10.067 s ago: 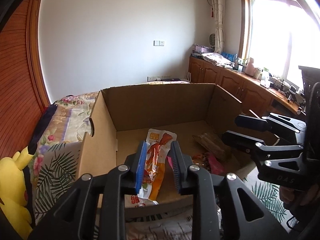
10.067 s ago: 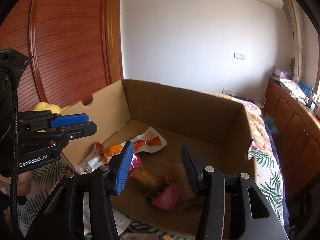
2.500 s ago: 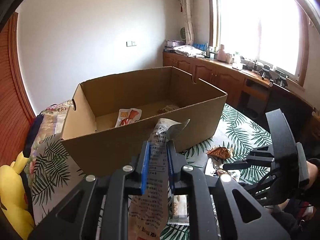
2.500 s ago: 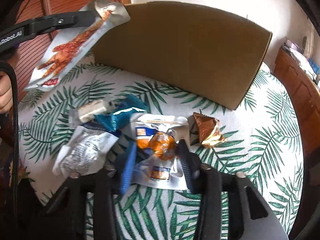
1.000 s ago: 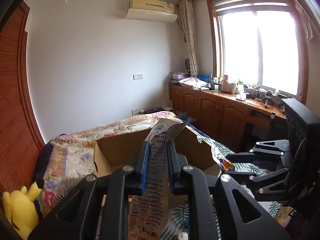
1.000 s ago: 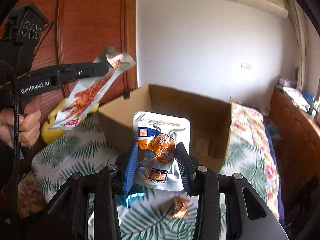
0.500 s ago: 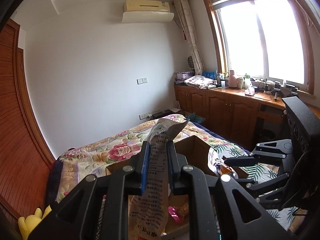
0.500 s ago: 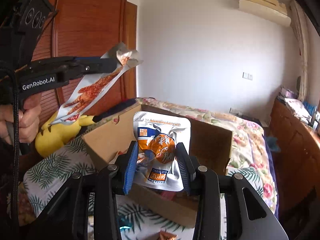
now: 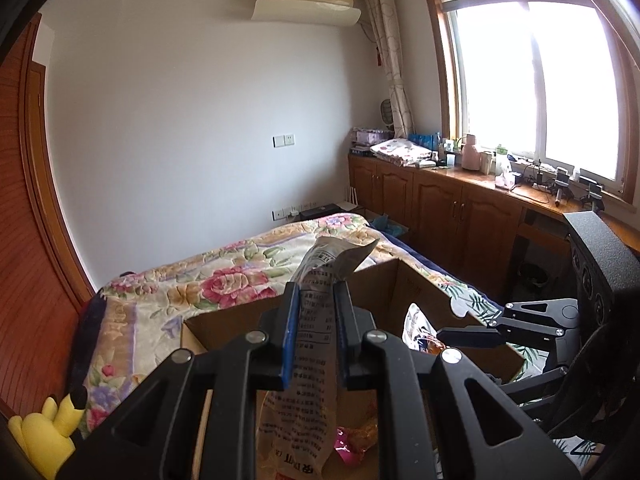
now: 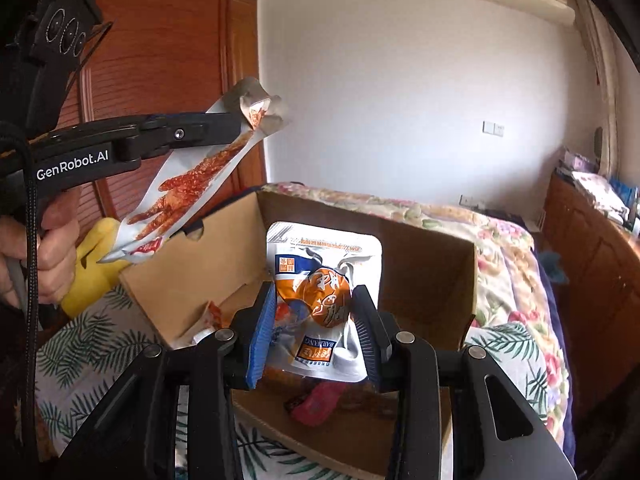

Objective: Organize snacks
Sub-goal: 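Lift both packets over the cardboard box and open both tools to drop them, then withdraw both tools from the box back toward the remaining snacks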

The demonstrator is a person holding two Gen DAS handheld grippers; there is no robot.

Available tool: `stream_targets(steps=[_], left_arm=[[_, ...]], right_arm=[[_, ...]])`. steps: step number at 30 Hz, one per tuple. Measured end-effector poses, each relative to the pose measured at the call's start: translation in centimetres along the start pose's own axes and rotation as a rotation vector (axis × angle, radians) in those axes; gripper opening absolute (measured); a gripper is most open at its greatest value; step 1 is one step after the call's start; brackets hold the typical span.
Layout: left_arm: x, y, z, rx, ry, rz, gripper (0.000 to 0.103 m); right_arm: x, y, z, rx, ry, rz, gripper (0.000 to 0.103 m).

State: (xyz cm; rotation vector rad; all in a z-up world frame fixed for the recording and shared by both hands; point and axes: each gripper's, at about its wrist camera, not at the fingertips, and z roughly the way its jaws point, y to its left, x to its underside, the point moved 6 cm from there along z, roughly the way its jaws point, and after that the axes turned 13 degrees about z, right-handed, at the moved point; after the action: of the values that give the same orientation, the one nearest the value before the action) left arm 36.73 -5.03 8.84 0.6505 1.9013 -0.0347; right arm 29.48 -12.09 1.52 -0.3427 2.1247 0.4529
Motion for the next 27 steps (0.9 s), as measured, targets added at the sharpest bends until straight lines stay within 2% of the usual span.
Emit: stream_targets(steps=[10, 19, 25, 27], left_arm=[[2.8, -1.0, 2.8, 0.021, 0.077, -0.028, 0.014], [4.4, -1.3, 3.3, 0.017, 0.114, -0.044, 0.015], [5.0, -1.6, 2.5, 0.027, 0.118, -0.063, 0.02], [5.3, -1.8, 1.9, 0.03, 0.116, -0.067, 0.025]], right_arm=[[1.1, -0.4, 1.4, 0.014, 0.044, 0.024, 0.039], [1.5, -0.6, 2.0, 0.019, 0.071, 0.045, 0.035], [1.8, -0.8, 1.2, 0.015, 0.065, 0.062, 0.035], [2.0, -1.0, 0.6, 0.012, 0.056, 0.071, 0.036]])
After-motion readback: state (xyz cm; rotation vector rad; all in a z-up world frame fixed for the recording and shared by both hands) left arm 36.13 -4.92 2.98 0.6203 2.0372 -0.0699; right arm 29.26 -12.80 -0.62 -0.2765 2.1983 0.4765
